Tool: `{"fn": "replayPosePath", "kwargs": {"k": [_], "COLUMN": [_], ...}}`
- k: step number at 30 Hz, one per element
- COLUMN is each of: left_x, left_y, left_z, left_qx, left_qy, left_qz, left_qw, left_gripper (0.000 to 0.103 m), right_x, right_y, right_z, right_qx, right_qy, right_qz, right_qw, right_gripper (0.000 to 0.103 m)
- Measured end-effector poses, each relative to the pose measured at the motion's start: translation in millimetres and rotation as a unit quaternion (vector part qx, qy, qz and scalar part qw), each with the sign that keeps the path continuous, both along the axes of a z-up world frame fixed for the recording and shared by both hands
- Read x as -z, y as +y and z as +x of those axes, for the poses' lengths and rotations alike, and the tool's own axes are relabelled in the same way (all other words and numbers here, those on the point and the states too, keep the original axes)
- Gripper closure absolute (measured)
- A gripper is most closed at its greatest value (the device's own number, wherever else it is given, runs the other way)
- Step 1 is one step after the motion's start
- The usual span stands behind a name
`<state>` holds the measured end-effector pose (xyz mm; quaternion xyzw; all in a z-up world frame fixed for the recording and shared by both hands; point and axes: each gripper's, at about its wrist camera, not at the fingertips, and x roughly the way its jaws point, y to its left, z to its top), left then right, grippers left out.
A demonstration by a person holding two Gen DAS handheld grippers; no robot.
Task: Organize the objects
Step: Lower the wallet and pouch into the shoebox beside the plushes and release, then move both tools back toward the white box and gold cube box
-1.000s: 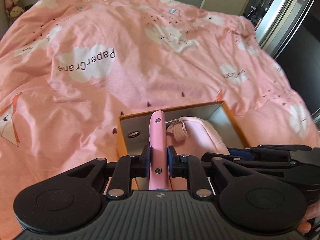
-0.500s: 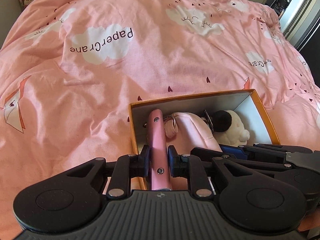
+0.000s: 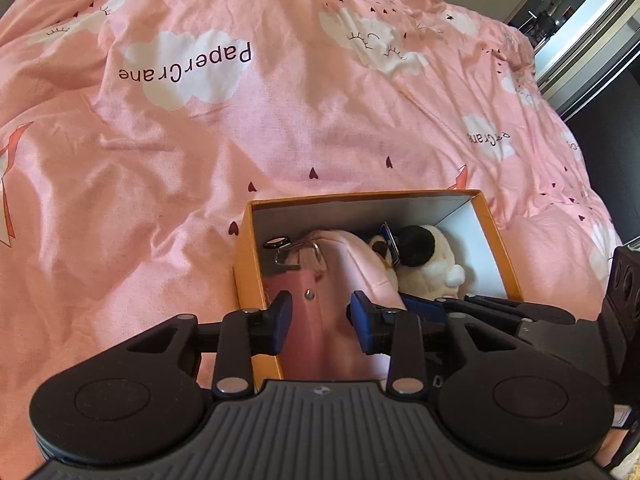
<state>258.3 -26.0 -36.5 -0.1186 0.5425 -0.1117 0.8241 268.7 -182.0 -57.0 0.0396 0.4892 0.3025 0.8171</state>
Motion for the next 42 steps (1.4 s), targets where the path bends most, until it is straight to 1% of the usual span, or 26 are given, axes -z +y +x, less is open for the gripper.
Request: {"fn": "replayPosePath", "kwargs": {"k": [2, 4, 6, 9, 11, 14, 17, 19, 21, 22, 23, 24, 26, 28, 29, 31, 33, 36, 39, 41, 42], "left_x": [-5.9, -14.6, -22.2, -31.3, -34.0, -32.1, -26.3, -22.3, -18.8, -17.3, -15.9, -14.9, -13.6, -13.6, -13.1, -10.8, -6.5, 1.1, 4.7, 5.0, 4.9], "left_y": [2.5, 7.8, 13.9, 19.9, 22.8, 26.6, 34.8, 42.9, 49.9, 53.1, 56.1, 58.9, 65.3, 70.4, 72.1, 73.4, 74.0, 75.6, 78.2, 81.6, 83.7], "left_z": [-4.2, -9.0, -12.3, -19.3, -25.0, -32.1, -37.3, -41.0, -44.2, -45.6, -47.3, -49.2, -55.7, -62.2, -65.4, -70.9, -74.4, -80.5, -86.4, -90.8, -92.9], "left_qx": [0.001, -0.001, -0.008, -0.005, 0.006, 0.005, -0.012, -0.027, -0.039, -0.045, -0.048, -0.050, -0.056, -0.060, -0.061, -0.057, -0.060, -0.064, -0.068, -0.072, -0.074], "left_qy": [-0.020, -0.043, -0.051, -0.069, -0.080, -0.085, -0.084, -0.084, -0.082, -0.080, -0.079, -0.078, -0.079, -0.084, -0.085, -0.079, -0.065, -0.051, -0.047, -0.045, -0.045], "left_qz": [-0.003, -0.015, -0.019, 0.002, 0.010, 0.025, 0.031, 0.028, 0.023, 0.018, 0.012, 0.007, -0.002, -0.004, -0.002, 0.007, 0.016, 0.026, 0.032, 0.026, 0.023], "left_qw": [0.9998, 0.9990, 0.9985, 0.9976, 0.9967, 0.9961, 0.9959, 0.9957, 0.9956, 0.9956, 0.9957, 0.9957, 0.9953, 0.9946, 0.9946, 0.9952, 0.9959, 0.9963, 0.9960, 0.9960, 0.9960], "left_gripper": [0.062, 0.062, 0.062, 0.062, 0.062, 0.062, 0.062, 0.062, 0.062, 0.062, 0.062, 0.062, 0.062, 0.062, 0.062, 0.062, 0.062, 0.062, 0.062, 0.062, 0.062], "right_x": [-1.3, -2.9, -4.0, -5.6, -6.1, 0.7, 2.5, -1.5, -6.1, -7.7, -9.7, -11.8, -14.2, -17.5, -18.8, -19.3, -16.1, -6.9, 3.0, 8.0, 10.0], "right_y": [4.3, 10.3, 18.5, 34.8, 43.0, 53.5, 51.5, 45.4, 38.9, 36.4, 35.1, 34.1, 32.6, 28.3, 25.6, 21.3, 20.8, 22.9, 26.5, 28.4, 28.9], "right_z": [-2.4, -5.7, -11.2, -23.3, -28.6, -28.2, -23.8, -22.9, -24.0, -24.7, -26.8, -30.3, -37.4, -47.7, -52.9, -64.3, -73.8, -79.6, -75.8, -70.8, -68.7], "right_qx": [-0.002, -0.005, -0.012, -0.039, -0.055, -0.071, -0.068, -0.065, -0.064, -0.067, -0.070, -0.072, -0.078, -0.083, -0.087, -0.094, -0.096, -0.091, -0.072, -0.060, -0.057], "right_qy": [-0.007, -0.018, -0.029, -0.056, -0.075, -0.069, -0.064, -0.056, -0.050, -0.046, -0.045, -0.048, -0.059, -0.077, -0.083, -0.089, -0.086, -0.058, -0.035, -0.026, -0.020], "right_qz": [-0.009, -0.025, -0.043, -0.077, -0.084, -0.095, -0.083, -0.067, -0.046, -0.038, -0.034, -0.037, -0.051, -0.061, -0.064, -0.072, -0.089, -0.096, -0.094, -0.085, -0.077], "right_qw": [1.000, 1.000, 0.999, 0.995, 0.992, 0.991, 0.992, 0.994, 0.996, 0.996, 0.996, 0.996, 0.994, 0.992, 0.991, 0.989, 0.988, 0.990, 0.992, 0.994, 0.995], "right_gripper": [0.079, 0.079, 0.079, 0.078, 0.078, 0.078, 0.076, 0.069, 0.068, 0.062, 0.059, 0.055, 0.051, 0.043, 0.043, 0.043, 0.044, 0.056, 0.062, 0.064, 0.068]}}
